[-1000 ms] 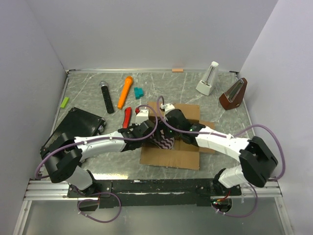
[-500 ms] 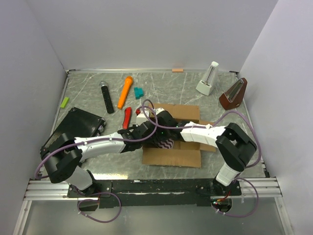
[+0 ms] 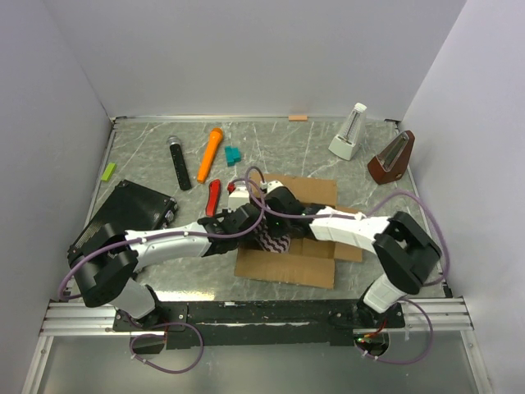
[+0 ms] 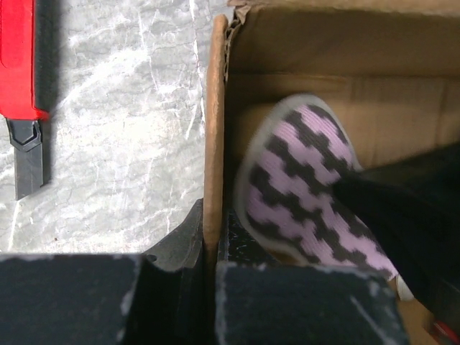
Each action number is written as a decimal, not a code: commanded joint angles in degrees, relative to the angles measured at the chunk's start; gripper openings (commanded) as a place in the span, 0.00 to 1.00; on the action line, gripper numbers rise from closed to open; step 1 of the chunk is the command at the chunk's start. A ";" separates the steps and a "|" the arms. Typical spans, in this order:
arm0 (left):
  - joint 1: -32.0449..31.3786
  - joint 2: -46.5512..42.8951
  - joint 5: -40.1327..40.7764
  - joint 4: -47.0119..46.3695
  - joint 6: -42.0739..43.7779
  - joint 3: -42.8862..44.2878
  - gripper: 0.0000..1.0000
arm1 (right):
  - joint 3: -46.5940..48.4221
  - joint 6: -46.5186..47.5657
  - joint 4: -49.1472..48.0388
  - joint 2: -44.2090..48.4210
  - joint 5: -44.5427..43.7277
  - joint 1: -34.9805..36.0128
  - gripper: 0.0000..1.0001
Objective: Unpack the express box
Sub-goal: Pick up the product from the express box, then place the product at the center of the board.
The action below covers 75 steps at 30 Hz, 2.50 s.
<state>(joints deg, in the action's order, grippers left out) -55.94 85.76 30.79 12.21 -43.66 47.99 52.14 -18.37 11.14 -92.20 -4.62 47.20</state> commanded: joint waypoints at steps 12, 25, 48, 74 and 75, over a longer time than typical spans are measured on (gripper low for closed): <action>-0.75 2.40 4.37 2.47 -4.59 4.75 0.01 | -2.66 1.32 2.73 19.78 4.27 0.52 0.00; 1.45 -1.11 6.74 5.98 -4.68 3.61 0.01 | 1.03 1.23 11.18 30.76 -5.56 -0.18 0.00; 13.14 -6.56 6.04 10.12 -4.33 -0.26 0.01 | 4.82 -21.08 30.61 35.70 -33.96 -17.74 0.00; 13.49 -6.74 1.47 8.89 -2.13 2.20 0.63 | -2.05 -20.13 24.63 26.72 -16.29 -33.31 0.82; 13.49 -7.18 1.73 9.15 -2.13 2.72 0.71 | -1.43 -20.30 25.24 27.77 -16.38 -33.31 0.84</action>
<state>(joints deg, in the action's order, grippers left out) -42.57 81.14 32.69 22.96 -45.87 47.86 46.85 -39.00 35.18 -68.88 -21.10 14.24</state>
